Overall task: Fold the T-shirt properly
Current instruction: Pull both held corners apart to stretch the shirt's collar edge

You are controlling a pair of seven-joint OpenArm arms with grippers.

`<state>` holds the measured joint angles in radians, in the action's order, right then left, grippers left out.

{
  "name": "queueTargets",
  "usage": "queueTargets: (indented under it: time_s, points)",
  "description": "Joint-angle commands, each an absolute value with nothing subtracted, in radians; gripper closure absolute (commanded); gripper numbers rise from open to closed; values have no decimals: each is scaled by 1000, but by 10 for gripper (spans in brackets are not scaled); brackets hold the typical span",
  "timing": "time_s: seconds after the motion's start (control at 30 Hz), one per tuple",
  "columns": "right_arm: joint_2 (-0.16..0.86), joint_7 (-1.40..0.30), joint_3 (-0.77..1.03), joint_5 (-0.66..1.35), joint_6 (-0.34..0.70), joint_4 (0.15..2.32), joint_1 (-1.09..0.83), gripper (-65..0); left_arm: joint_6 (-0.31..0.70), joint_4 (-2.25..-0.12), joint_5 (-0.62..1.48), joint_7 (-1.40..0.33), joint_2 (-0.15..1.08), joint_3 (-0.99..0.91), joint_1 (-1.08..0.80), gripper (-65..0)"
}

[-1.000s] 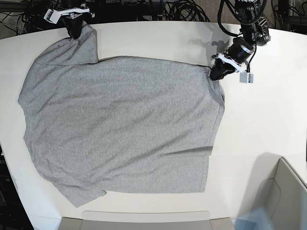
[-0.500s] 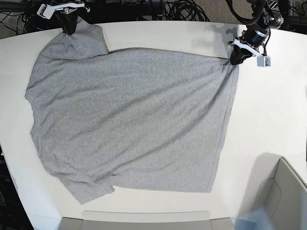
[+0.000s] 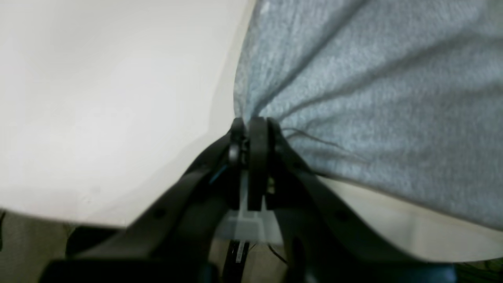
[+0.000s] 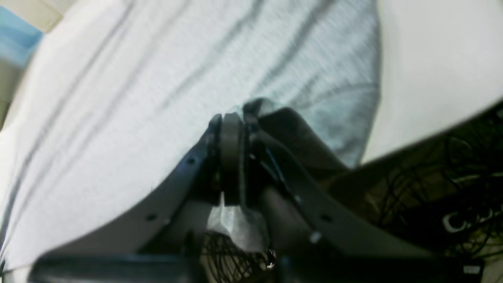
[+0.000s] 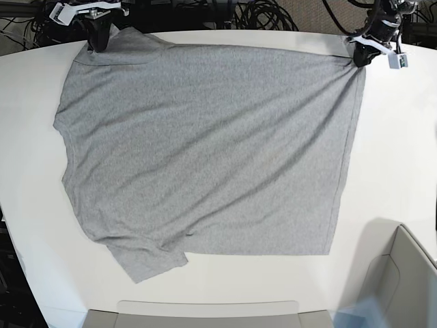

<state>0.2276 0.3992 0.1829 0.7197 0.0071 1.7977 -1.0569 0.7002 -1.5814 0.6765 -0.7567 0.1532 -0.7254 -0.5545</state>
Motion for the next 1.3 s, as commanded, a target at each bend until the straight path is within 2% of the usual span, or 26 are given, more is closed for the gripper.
queueTargets:
  time_s: [0.0,0.13,0.23,0.37,0.57,0.87,1.13,1.27]
  points:
    - [236,420,182,722,16,1821,-1055,0,698,-1596,680,-740,166,-736,-558,0]
    - [263,418,179,682,15,1834,-1030,0,698,-1600,680,-750,166,-734,-519,0]
    - [263,406,179,625,12,1834,-998,0,698,-1600,680,-819,166,-740,-489,0]
    - [254,271,189,590,10,1867,-938,0,698,-1600,680,-872,166,-742,-440,0]
    - [252,168,189,588,7,1914,-877,0,698,-1606,680,-883,166,-742,-395,0]
    - [254,-47,259,587,7,1942,-739,0,664,-1767,680,-966,165,-740,-311,0]
    - [257,-266,332,575,10,1925,-555,0,662,-1681,587,-1003,166,-696,-159,0]
    - [255,-318,337,483,13,1885,-467,0,665,-1595,503,-993,168,-677,-85,0]
